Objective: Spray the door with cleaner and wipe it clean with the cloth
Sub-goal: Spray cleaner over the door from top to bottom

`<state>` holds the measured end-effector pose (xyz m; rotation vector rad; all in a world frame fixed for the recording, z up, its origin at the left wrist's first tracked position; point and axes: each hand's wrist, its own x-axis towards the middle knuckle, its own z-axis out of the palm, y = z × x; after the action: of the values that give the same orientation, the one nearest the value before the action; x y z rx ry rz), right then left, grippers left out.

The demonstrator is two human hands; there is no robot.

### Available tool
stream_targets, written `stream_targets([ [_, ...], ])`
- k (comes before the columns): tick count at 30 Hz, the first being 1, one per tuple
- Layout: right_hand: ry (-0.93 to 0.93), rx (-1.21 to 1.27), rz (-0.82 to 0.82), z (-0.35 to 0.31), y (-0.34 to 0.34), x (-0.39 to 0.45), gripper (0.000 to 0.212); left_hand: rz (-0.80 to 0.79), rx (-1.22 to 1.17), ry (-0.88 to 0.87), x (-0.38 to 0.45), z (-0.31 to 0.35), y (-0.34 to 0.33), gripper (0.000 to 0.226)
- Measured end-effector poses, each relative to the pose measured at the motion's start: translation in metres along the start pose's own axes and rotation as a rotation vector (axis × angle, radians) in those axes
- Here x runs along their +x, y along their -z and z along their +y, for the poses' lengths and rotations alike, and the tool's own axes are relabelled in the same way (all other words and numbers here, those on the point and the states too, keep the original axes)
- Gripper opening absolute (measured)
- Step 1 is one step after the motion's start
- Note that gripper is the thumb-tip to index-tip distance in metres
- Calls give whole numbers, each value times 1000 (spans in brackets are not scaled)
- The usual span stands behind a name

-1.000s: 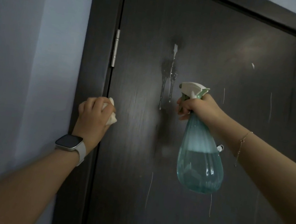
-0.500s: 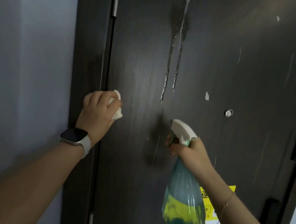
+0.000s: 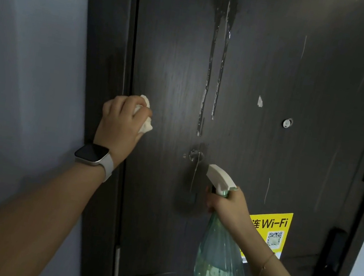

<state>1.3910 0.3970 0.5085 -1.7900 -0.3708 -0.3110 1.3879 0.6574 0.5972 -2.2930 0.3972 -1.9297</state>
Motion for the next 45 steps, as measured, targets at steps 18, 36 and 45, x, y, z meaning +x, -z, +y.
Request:
stream_targets([
  [18,-141,-83,-40,28,4,-45,18,-45,-28,24,-1,1,3,37],
  [36,109,-111,-3,67,175,7,18,-102,-174,-95,65,199,-32,25],
  [45,184,-19,-149,84,225,65,28,-193,-52,235,85,247,-107,67],
])
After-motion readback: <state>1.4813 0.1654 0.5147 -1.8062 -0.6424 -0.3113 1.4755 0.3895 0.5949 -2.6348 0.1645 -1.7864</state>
